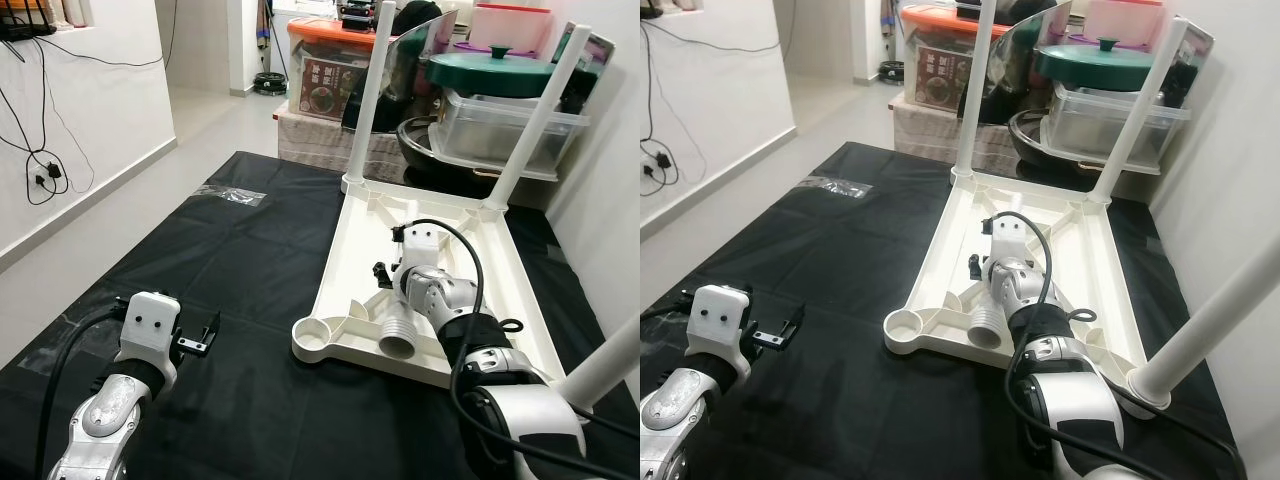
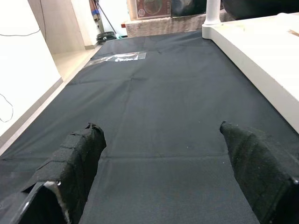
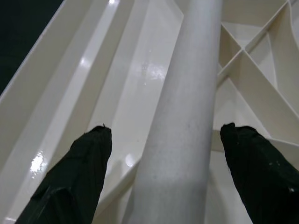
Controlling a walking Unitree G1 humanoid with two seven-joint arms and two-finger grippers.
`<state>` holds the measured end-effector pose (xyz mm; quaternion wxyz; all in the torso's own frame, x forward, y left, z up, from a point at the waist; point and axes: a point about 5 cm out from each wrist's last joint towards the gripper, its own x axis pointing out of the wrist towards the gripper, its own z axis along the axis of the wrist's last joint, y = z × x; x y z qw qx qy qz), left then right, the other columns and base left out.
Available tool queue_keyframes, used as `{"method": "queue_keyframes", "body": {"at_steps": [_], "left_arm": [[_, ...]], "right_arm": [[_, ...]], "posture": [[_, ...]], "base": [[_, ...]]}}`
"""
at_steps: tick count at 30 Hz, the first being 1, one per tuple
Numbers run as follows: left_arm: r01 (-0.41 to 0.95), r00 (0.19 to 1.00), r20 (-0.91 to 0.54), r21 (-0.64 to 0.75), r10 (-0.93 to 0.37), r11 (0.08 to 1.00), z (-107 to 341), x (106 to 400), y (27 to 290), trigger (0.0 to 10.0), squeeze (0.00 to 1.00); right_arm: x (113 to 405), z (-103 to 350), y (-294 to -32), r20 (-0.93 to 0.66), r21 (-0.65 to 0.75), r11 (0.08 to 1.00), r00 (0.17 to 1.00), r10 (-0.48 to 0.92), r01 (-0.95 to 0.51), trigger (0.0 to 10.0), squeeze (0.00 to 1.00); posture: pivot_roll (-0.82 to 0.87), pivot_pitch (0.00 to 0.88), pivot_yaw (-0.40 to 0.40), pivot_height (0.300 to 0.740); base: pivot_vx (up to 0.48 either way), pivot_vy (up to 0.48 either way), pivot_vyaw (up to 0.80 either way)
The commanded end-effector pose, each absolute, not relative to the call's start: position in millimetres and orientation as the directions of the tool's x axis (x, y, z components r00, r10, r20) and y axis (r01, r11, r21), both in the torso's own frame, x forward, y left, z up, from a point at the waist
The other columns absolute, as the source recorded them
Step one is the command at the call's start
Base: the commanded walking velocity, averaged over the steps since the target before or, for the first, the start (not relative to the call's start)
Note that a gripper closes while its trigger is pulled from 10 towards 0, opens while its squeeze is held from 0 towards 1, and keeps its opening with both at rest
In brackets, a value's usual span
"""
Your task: Building children table
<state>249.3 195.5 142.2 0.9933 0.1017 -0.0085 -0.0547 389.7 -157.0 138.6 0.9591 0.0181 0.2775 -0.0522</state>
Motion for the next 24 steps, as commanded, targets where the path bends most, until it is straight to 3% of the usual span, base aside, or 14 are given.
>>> {"method": "queue_keyframes", "body": {"at_steps": [1, 9, 10, 11, 12, 24], "left_arm": [[0.107, 0.994, -0.003, 0.208, -0.109, 0.972, 138.7, 249.7, 194.4, 10.0, 0.00], [0.101, 0.995, -0.005, 0.218, -0.102, 0.971, 138.2, 250.1, 194.7, 10.0, 0.00], [0.100, 0.995, -0.007, 0.221, -0.101, 0.970, 138.1, 250.2, 194.7, 10.0, 0.00], [0.100, 0.995, -0.008, 0.223, -0.101, 0.970, 138.0, 250.3, 194.6, 10.0, 0.00], [0.101, 0.995, -0.008, 0.224, -0.102, 0.969, 138.2, 250.5, 194.4, 10.0, 0.00], [0.106, 0.994, -0.013, 0.235, -0.106, 0.966, 137.9, 252.4, 193.8, 10.0, 0.00]], "right_arm": [[382.4, 119.2, -162.6, -0.599, -0.027, 0.992, 0.793, -0.115, 0.123, 10.0, 0.00], [372.0, 95.7, -173.4, -0.650, -0.065, 0.991, 0.748, -0.133, 0.120, 10.0, 0.00], [369.7, 91.5, -174.2, -0.664, -0.058, 0.992, 0.737, -0.125, 0.115, 4.8, 0.00], [368.1, 88.7, -174.8, -0.674, -0.052, 0.992, 0.729, -0.118, 0.112, 4.8, 0.00], [366.8, 86.4, -175.8, -0.678, -0.051, 0.993, 0.726, -0.114, 0.108, 0.0, 0.00], [368.5, 87.0, -171.6, -0.669, -0.047, 0.997, 0.739, -0.073, 0.055, 0.0, 0.00]], "posture": [[0.09, 0.000, -0.133, 0.740], [0.09, 0.000, -0.141, 0.740], [0.09, 0.000, -0.141, 0.740], [0.09, 0.000, -0.140, 0.740], [0.09, 0.000, -0.141, 0.740], [0.09, 0.000, -0.135, 0.740]], "base": [[0.000, 0.000, 0.00], [0.000, 0.000, 0.00], [0.000, 0.000, 0.00], [0.000, 0.000, 0.00], [0.000, 0.000, 0.00], [0.000, 0.000, 0.00]]}}
